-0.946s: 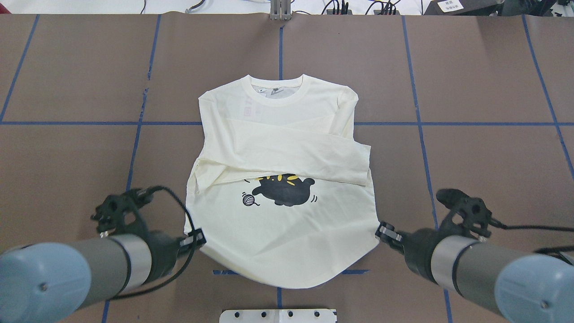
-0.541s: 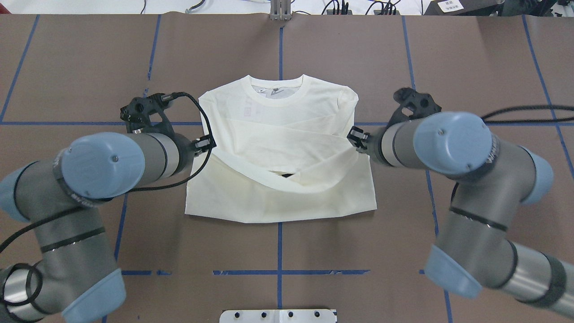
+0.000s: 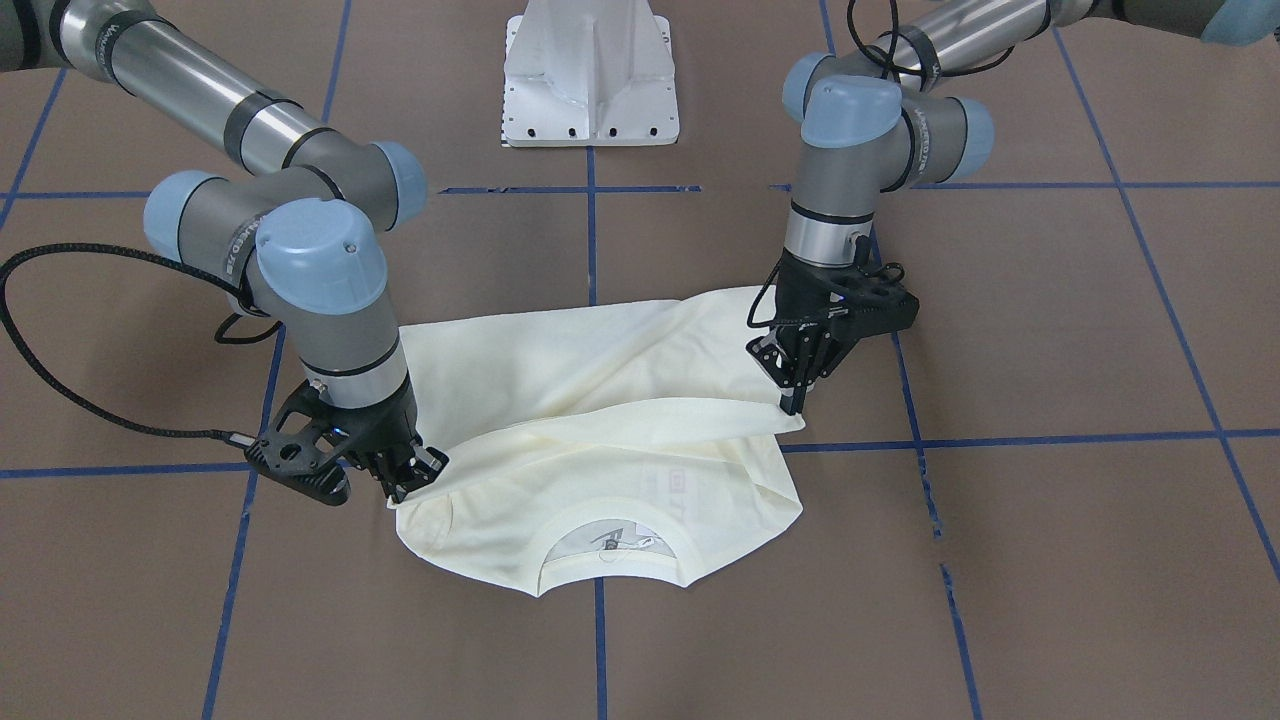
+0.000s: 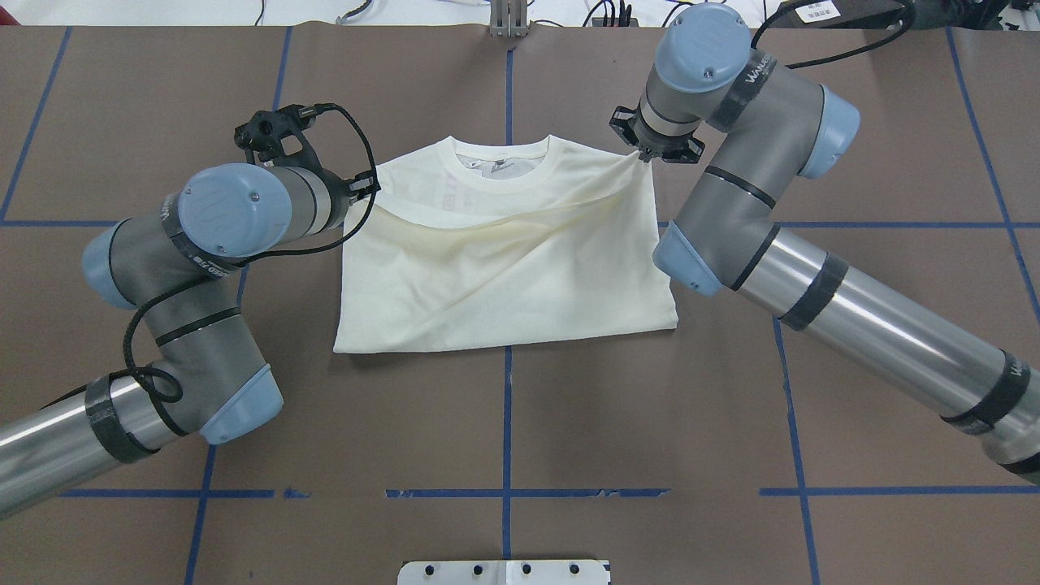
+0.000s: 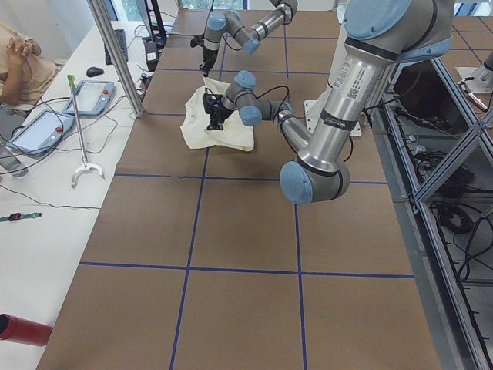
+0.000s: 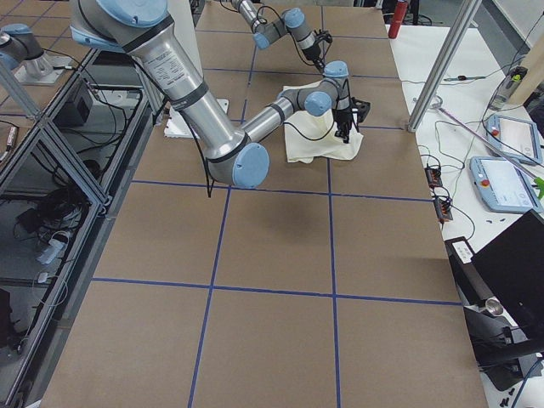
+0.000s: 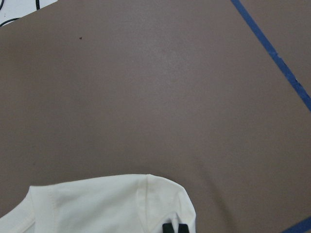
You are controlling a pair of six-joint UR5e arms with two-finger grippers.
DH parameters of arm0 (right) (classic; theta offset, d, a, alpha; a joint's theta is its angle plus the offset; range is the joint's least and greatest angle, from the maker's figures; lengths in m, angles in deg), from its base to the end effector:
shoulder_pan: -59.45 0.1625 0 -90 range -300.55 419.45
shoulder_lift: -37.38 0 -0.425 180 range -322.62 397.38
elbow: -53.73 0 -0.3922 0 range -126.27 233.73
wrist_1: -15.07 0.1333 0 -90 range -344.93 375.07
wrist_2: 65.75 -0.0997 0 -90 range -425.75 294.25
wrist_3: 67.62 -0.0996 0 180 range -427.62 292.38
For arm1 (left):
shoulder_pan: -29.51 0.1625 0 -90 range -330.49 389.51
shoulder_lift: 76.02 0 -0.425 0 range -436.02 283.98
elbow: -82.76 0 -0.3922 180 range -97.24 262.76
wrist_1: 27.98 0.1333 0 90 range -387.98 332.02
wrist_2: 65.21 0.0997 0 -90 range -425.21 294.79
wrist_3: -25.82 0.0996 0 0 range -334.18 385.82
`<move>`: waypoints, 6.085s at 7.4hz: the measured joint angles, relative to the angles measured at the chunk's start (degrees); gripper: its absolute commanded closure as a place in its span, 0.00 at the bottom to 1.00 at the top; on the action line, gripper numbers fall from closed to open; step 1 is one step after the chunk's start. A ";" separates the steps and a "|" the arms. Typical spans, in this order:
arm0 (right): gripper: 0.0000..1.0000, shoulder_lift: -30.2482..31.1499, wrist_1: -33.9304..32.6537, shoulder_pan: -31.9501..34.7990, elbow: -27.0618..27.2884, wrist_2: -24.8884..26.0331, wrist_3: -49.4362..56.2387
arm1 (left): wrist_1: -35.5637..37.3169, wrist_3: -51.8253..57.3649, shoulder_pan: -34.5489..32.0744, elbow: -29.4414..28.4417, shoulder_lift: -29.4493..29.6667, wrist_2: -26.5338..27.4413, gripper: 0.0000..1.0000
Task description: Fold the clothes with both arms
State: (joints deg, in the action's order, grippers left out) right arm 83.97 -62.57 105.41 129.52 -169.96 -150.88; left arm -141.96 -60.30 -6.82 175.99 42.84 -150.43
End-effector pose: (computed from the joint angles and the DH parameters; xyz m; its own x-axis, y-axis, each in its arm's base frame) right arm -0.4592 -0.6314 0.2860 0.5851 0.4413 0.6804 -0.5186 0.8486 -0.1046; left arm 0.4602 -0.5142 0.2990 0.4924 -0.2784 -0.8247 0.6142 0.7825 0.1026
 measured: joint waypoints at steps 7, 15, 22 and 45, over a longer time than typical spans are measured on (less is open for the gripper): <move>0.64 -4.81 7.64 0.22 -12.29 -1.10 0.95 | -4.92 4.15 -2.47 -7.92 1.17 0.04 0.59; 0.21 15.17 15.27 -2.38 13.39 -6.79 -6.23 | -4.60 4.08 -2.32 -4.43 0.46 -0.33 0.50; 0.98 27.18 23.51 -13.58 20.72 0.36 -19.56 | -4.41 2.17 -1.91 -3.08 -1.34 -0.03 0.50; 0.00 51.41 23.68 -23.35 48.61 5.04 -25.67 | -4.58 -14.66 15.11 6.08 -4.06 -14.05 1.00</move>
State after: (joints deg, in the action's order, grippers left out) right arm 135.37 -38.89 82.06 178.13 -164.93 -176.56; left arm -146.54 -74.95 8.29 182.07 38.78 -164.48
